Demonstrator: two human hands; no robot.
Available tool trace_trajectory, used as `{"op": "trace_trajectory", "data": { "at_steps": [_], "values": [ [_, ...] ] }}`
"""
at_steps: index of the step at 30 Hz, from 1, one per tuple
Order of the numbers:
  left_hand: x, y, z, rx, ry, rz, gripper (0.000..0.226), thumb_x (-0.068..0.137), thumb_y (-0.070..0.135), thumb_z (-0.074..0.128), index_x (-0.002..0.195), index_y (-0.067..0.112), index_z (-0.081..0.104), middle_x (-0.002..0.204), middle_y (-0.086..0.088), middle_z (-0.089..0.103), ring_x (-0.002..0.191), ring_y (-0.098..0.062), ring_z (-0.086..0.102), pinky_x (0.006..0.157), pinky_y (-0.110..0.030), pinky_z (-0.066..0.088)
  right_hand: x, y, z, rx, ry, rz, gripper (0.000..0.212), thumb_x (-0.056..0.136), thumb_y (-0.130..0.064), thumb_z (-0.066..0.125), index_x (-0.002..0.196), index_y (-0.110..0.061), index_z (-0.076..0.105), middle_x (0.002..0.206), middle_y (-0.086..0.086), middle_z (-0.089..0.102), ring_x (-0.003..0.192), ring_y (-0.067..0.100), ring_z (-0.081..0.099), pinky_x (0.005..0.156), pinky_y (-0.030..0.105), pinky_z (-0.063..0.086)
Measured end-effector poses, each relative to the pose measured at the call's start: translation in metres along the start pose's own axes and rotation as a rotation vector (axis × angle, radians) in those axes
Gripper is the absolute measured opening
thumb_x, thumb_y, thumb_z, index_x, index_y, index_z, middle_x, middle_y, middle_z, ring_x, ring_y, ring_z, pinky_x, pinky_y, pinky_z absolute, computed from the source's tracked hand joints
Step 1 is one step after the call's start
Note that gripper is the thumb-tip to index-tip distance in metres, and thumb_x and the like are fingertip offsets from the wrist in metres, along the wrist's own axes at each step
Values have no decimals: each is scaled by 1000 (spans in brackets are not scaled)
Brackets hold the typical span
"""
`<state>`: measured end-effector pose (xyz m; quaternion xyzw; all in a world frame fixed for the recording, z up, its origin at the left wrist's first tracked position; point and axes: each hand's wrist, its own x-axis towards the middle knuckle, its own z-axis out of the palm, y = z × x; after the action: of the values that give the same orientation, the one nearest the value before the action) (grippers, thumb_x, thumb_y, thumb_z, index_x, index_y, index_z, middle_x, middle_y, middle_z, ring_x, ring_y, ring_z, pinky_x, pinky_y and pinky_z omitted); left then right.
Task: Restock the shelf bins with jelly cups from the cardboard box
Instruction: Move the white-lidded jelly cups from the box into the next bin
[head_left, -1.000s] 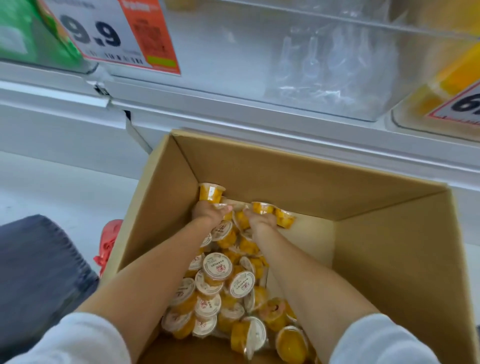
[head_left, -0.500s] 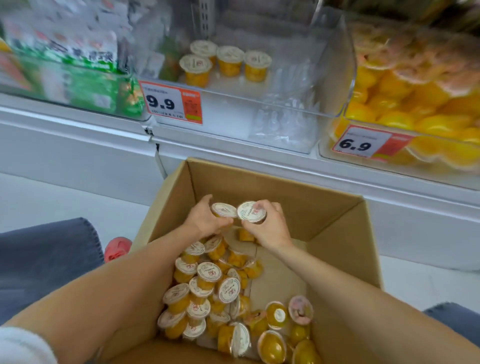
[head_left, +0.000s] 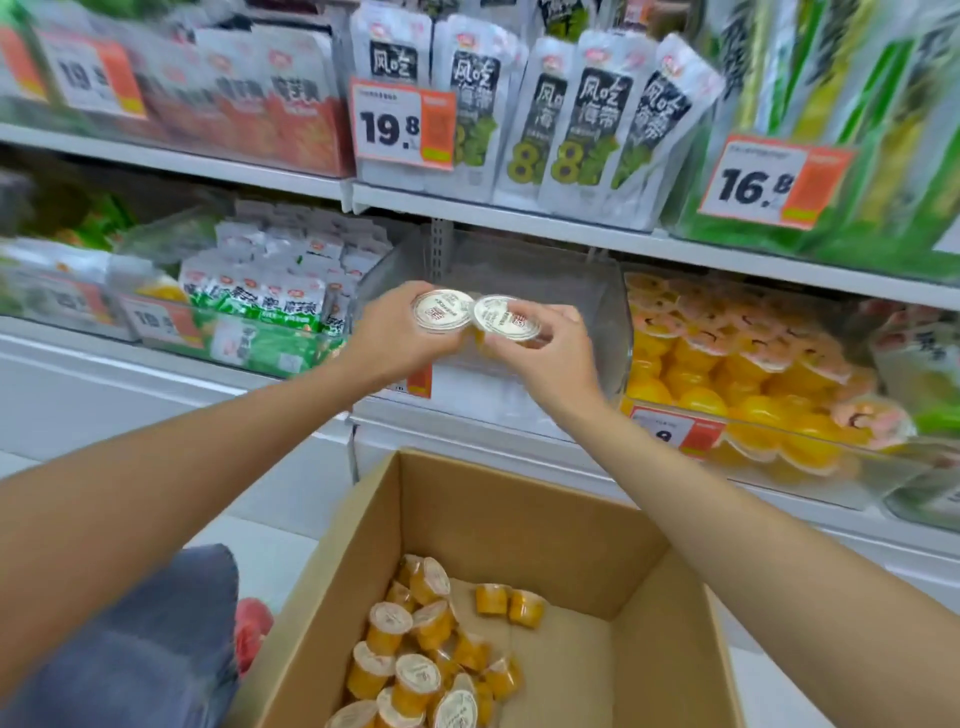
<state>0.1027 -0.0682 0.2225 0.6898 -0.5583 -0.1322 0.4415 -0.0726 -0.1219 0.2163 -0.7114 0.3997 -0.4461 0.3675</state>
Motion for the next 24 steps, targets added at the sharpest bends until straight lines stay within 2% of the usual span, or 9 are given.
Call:
{"op": "trace_trajectory", "data": {
  "at_steps": [4,6,9,11,13,16,19,21,24],
  "values": [
    [61,-10,12,211,-96,-61,57,52,59,75,88,16,68,84,2,72,75,-14,66,61,-29,49,57,16,16,-81,-11,128,45,68,-16,81,112,-15,70,104,0,56,90,12,60,72,9,46],
    [89,-25,31,302,-195,-97,52,58,54,78,93,18,67,90,4,70,80,-12,64,67,-23,46,81,37,26,-69,-71,245,44,66,-8,80,109,-11,70,97,1,65,89,16,63,72,22,53],
    [131,-53,56,415,-302,-109,48,70,45,76,107,17,67,102,0,69,95,-18,65,79,-27,51,110,64,34,-129,-156,330,41,74,-6,76,113,-5,64,100,2,62,91,15,58,65,19,46],
    [154,-67,69,486,-379,-116,54,68,47,75,113,19,64,110,-2,67,102,-22,63,90,-32,51,123,79,35,-181,-207,363,42,77,-7,75,117,-6,60,107,3,59,98,17,56,72,22,46],
    [172,-85,85,593,-454,-96,70,56,64,69,117,31,60,118,5,65,108,-19,60,95,-35,50,131,94,35,-252,-244,388,46,79,-12,75,121,-9,57,121,7,60,111,22,57,86,26,48],
    [180,-105,100,700,-438,-64,81,51,76,64,124,43,53,129,11,58,120,-20,54,102,-39,45,140,111,39,-454,-295,348,40,81,-26,73,116,-12,59,122,8,61,114,27,57,84,24,45],
    [177,-105,98,772,-357,-10,92,51,84,62,132,45,46,139,4,49,131,-26,42,108,-45,37,148,120,47,-586,-245,339,57,64,-41,75,110,-10,63,117,13,58,106,29,56,80,22,47],
    [173,-102,96,774,-329,18,102,53,80,68,141,43,35,147,0,37,138,-27,32,112,-48,30,148,120,48,-608,-231,319,44,57,-40,71,85,-9,60,93,13,51,80,24,49,61,19,39],
    [174,-106,92,660,-330,-25,96,52,73,75,136,40,43,146,-2,37,137,-26,34,110,-46,34,148,120,43,-645,-286,276,14,79,-22,69,82,-9,68,87,14,59,82,26,54,70,24,44]
  ]
}}
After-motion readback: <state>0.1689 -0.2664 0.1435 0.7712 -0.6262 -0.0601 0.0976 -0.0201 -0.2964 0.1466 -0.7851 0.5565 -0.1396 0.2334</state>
